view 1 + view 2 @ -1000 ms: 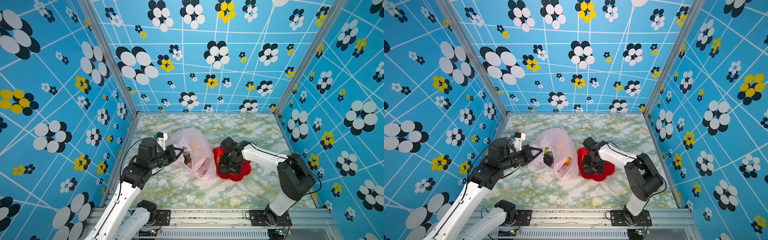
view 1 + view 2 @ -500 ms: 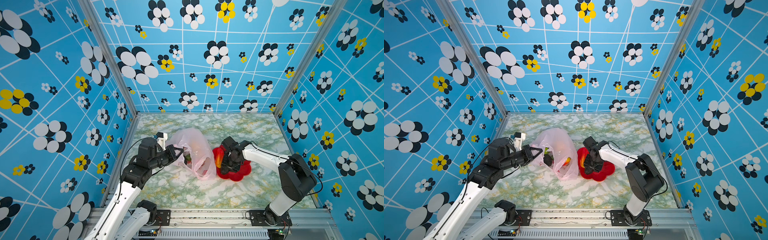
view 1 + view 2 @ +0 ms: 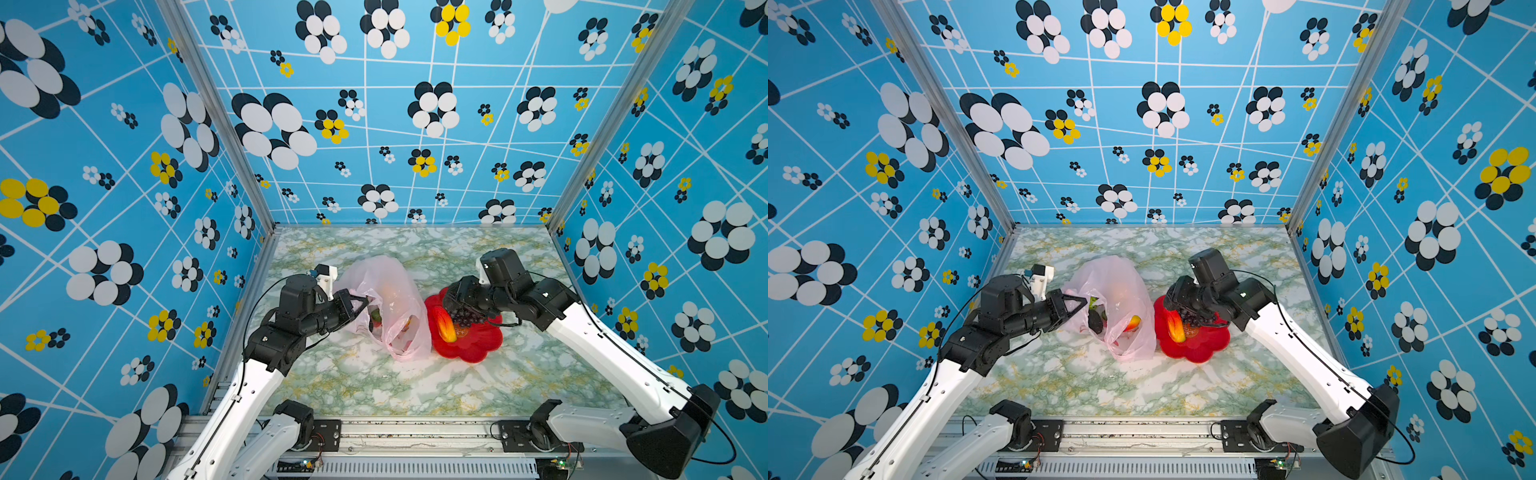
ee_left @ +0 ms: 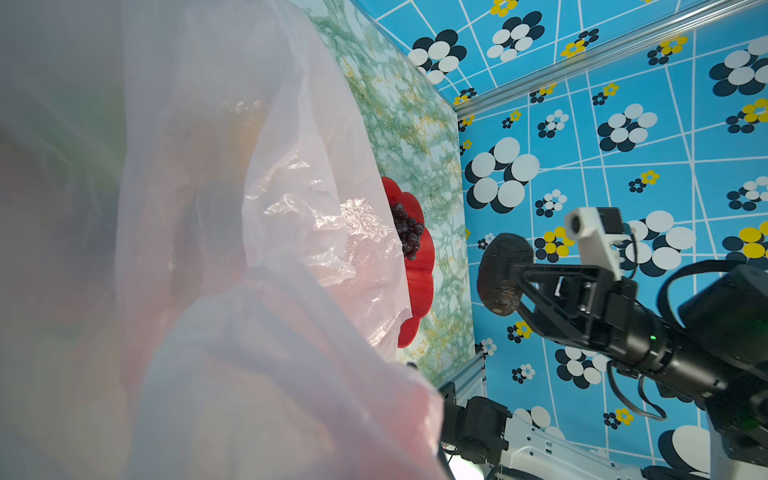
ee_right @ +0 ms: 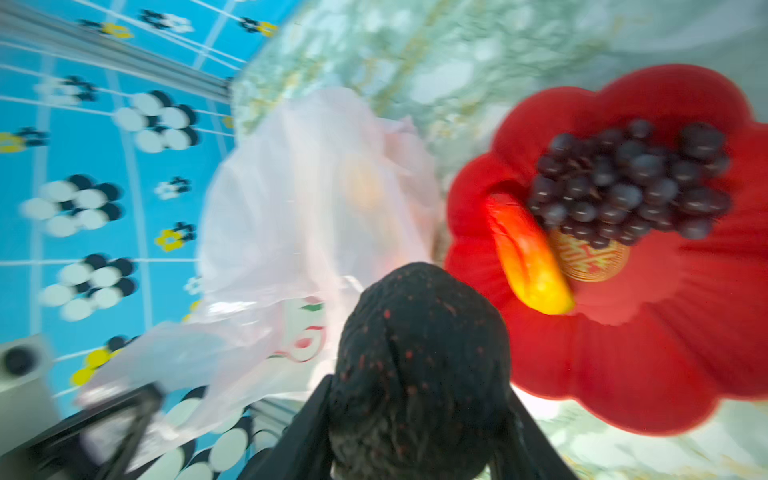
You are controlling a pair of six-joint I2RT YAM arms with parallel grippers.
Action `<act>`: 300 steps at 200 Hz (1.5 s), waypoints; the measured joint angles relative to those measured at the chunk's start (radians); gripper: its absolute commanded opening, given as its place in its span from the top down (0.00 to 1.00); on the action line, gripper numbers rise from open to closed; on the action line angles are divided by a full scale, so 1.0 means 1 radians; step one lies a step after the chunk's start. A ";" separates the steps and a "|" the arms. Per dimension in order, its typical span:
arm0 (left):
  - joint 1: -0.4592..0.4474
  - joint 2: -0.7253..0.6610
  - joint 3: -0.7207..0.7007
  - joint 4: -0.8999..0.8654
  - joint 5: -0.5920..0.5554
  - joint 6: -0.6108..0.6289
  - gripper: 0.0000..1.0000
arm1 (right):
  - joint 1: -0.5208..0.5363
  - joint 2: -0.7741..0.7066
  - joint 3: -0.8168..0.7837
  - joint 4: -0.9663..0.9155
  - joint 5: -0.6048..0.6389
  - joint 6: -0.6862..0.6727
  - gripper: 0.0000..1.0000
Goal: Place the fruits into the plastic bag
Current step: Pick up the fruit from the plate, then place the fruit in the plastic bag.
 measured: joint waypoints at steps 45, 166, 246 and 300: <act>-0.005 0.002 0.000 0.000 0.003 0.000 1.00 | 0.145 0.237 0.131 0.190 -0.112 0.014 0.60; -0.010 0.002 0.021 0.000 -0.003 -0.002 1.00 | 0.241 0.546 0.260 0.208 -0.273 -0.053 0.60; -0.010 0.001 0.021 0.000 -0.012 -0.008 1.00 | 0.246 0.746 0.417 0.081 -0.322 -0.152 0.37; -0.010 -0.014 0.021 0.000 -0.025 -0.008 1.00 | 0.234 0.794 0.511 -0.111 -0.260 -0.233 0.01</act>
